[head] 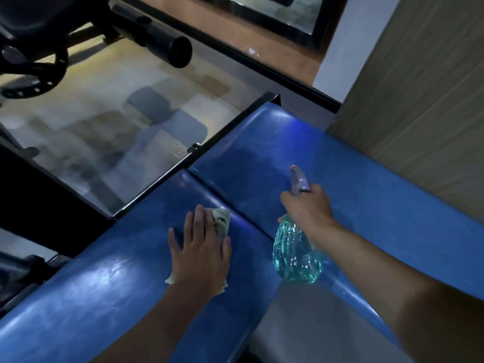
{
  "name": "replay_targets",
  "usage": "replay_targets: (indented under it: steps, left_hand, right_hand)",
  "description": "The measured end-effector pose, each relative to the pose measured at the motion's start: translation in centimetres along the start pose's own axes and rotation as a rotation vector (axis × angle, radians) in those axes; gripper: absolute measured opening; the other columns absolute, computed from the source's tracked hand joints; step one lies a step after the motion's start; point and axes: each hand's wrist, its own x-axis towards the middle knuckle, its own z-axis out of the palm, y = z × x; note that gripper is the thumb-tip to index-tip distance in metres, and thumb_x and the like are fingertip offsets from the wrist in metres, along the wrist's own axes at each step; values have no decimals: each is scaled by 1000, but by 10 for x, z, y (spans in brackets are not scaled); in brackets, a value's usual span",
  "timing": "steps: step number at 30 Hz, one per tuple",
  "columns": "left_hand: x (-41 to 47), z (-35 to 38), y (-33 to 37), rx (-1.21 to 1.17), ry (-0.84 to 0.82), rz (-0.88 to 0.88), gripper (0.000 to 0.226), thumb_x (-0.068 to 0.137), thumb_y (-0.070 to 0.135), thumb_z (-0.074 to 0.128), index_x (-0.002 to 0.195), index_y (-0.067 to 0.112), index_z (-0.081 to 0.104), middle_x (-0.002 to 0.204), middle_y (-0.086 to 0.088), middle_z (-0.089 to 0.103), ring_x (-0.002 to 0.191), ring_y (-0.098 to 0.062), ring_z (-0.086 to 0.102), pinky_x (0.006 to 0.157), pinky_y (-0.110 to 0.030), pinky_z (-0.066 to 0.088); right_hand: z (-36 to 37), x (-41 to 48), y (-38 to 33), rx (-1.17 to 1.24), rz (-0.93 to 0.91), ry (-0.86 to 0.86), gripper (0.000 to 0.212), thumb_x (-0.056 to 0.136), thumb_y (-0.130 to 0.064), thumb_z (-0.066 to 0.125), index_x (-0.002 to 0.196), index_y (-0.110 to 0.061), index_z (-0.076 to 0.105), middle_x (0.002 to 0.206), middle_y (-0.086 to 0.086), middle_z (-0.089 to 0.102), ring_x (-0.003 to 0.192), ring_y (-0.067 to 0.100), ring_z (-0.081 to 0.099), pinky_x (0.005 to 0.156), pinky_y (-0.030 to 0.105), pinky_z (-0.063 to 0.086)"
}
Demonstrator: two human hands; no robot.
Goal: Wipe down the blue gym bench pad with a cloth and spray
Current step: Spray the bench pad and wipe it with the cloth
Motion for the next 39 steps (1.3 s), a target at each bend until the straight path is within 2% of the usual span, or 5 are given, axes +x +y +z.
replay_targets:
  steps: [8,13,18,29,39]
  left_hand:
    - [-21,2,-10,-8,-9,-98,70,93,45,28,145,2,44,155,-14,38,139,-32,40,105,-68,32]
    - [-53,-5,-20,-22,11,-232,61,92,47,29,151,34,27,154,-9,31,139,-35,34,95,-75,28]
    - [-101,-1,-35,-30,-3,-426,49,97,51,35,145,52,24,160,3,13,145,-32,16,97,-77,23]
    - [-148,-2,-19,-112,-167,-623,52,102,53,20,150,53,0,163,8,-17,151,-21,-14,112,-69,4]
    - [-219,-6,-65,-15,-73,-623,52,103,51,23,151,49,5,163,2,-7,149,-29,-1,102,-79,15]
  right_hand:
    - [-1,-28,7,-65,-114,-123,14,63,-33,56,53,-26,47,48,-9,41,73,39,70,68,46,53]
    - [15,-66,21,-65,-195,-369,20,69,-27,56,80,-10,59,50,-12,45,52,22,67,72,56,58]
    - [23,-85,36,-146,-226,-481,16,71,-28,55,59,-23,46,46,-9,39,56,27,71,61,44,52]
    - [-9,-117,63,-213,-338,-573,29,60,-36,48,81,-19,57,61,-4,47,73,36,70,74,49,56]
    - [27,-193,76,-245,-365,-600,13,75,-19,58,85,-11,61,62,-5,58,59,19,71,71,46,59]
